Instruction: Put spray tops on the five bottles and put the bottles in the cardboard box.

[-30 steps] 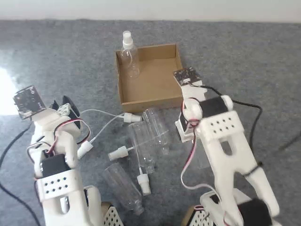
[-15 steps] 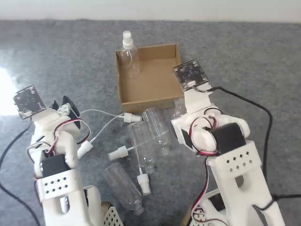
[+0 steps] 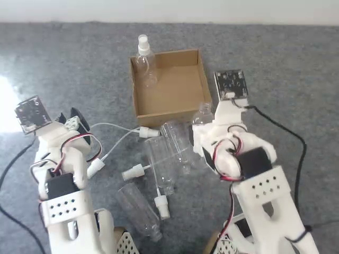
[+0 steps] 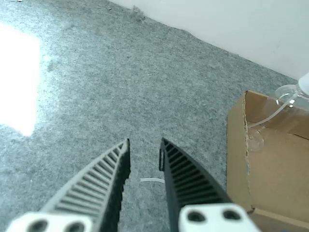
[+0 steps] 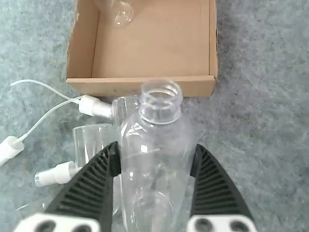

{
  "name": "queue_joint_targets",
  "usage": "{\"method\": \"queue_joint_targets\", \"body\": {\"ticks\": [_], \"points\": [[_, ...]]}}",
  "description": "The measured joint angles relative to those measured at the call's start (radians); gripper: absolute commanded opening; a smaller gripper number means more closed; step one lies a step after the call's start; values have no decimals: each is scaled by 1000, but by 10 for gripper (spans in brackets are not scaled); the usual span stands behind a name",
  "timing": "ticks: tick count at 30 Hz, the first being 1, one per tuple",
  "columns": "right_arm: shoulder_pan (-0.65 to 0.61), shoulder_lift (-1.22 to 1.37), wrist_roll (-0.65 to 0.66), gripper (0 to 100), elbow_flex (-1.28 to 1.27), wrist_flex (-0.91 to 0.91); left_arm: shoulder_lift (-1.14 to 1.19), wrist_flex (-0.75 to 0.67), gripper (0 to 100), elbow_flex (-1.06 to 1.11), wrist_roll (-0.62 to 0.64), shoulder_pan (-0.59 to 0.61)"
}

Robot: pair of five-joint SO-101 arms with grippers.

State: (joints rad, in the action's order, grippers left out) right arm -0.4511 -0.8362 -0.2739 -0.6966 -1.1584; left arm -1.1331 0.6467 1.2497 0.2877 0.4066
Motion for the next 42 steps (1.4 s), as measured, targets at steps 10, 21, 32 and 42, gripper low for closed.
{"method": "queue_joint_targets", "body": {"ticks": [10, 21, 32, 42], "points": [[48, -310, 0, 57, -364, 292, 0, -34, 95, 0, -38, 0], [51, -356, 0, 56, -523, 465, 0, 74, 95, -95, -63, 2], [63, -368, 0, 56, -523, 468, 0, 334, 95, -282, -347, 0], [123, -368, 0, 56, -523, 468, 6, 562, 204, -397, -519, 2]]}}
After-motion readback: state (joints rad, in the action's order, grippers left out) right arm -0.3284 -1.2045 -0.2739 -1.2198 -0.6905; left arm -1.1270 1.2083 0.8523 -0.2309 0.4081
